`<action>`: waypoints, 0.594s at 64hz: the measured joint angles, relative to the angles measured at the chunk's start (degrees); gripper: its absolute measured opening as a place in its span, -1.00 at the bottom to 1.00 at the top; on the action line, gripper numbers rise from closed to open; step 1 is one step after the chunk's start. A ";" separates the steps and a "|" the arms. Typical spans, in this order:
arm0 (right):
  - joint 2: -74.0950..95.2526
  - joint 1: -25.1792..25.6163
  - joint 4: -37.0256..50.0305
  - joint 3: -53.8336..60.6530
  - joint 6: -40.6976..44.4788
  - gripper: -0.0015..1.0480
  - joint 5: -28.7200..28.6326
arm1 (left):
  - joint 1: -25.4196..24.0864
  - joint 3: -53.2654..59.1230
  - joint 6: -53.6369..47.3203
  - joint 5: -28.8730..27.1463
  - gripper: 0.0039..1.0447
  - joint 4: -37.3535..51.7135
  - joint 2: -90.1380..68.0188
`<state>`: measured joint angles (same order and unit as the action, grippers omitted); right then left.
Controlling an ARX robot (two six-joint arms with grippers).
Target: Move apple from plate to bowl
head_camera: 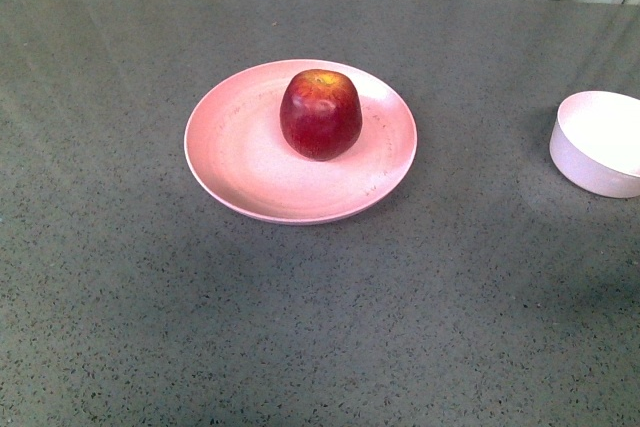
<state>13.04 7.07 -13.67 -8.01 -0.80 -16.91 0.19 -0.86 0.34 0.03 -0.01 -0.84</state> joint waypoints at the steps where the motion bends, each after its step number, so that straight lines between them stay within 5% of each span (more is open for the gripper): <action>1: 3.72 1.70 -0.11 -1.20 0.04 0.83 -2.23 | 0.00 0.00 0.02 0.00 0.84 0.00 0.00; 5: 15.34 6.80 4.68 -4.79 1.16 0.83 -8.22 | 0.00 0.00 0.00 -0.02 0.84 0.00 0.00; 20: 52.59 13.38 27.98 -16.17 11.26 0.83 -9.01 | 0.00 0.00 0.00 -0.02 0.84 0.00 0.00; 38: 82.25 14.97 32.92 -30.05 8.83 0.83 -10.60 | 0.00 0.00 0.00 -0.02 0.84 0.00 0.00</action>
<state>95.29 22.04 19.25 -38.06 8.03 -27.51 0.19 -0.86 0.34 0.01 -0.01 -0.84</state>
